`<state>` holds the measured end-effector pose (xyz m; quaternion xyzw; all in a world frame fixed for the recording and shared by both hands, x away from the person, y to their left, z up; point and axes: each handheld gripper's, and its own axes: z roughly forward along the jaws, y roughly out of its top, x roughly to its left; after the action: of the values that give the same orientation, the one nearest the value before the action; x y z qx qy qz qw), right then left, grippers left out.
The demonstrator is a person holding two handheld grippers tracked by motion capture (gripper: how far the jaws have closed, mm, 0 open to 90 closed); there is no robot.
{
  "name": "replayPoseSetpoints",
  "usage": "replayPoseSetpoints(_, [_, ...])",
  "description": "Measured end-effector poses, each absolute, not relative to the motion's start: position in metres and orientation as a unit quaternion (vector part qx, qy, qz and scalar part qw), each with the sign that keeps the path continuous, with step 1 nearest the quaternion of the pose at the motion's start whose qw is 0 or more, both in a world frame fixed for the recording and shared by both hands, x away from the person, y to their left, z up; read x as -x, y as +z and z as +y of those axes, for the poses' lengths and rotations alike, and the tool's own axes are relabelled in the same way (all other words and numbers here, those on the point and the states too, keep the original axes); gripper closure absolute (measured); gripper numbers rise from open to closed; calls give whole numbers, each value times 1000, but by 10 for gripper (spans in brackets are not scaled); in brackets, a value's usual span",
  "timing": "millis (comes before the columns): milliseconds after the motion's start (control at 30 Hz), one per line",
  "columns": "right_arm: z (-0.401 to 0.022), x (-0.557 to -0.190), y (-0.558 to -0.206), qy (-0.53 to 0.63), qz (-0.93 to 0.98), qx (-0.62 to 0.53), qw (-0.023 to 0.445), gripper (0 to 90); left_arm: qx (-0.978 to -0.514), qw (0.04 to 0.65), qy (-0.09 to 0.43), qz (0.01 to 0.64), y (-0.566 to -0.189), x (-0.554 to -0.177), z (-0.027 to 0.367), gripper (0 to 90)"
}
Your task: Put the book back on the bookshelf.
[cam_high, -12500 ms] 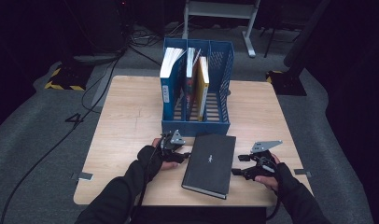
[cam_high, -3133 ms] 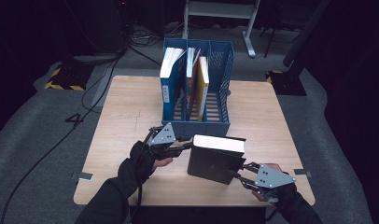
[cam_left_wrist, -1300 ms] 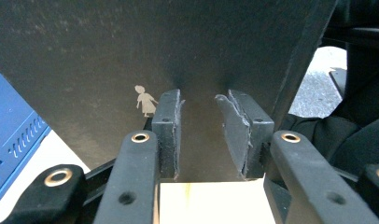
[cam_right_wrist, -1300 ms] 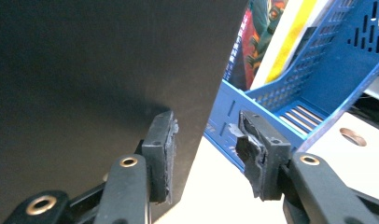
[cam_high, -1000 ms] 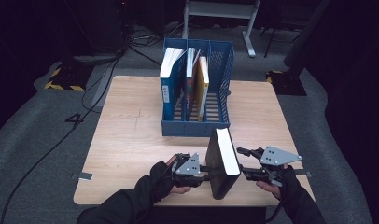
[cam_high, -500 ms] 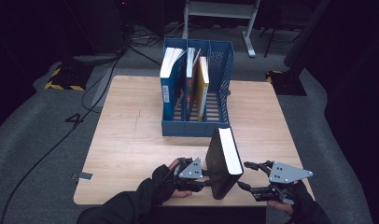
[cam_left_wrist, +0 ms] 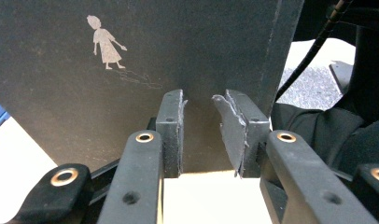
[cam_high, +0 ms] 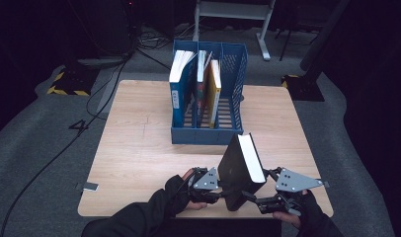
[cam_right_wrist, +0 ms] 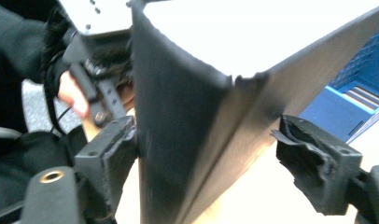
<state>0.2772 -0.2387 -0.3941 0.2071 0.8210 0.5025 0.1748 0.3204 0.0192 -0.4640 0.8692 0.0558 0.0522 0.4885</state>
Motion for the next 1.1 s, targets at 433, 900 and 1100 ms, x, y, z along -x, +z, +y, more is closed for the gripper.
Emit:
replayPoseSetpoints(433, [-222, -289, -384, 489, 806, -244, 227, 254, -885, 457, 80, 51, -467, -319, 12, 592])
replayPoseSetpoints(900, [-242, -309, -381, 487, 803, -269, 213, 484, -914, 354, 156, 123, -477, -329, 75, 336])
replayPoseSetpoints(1100, [-240, -318, -381, 485, 808, -271, 197, 470, -912, 352, 132, 167, -481, -337, 108, 277])
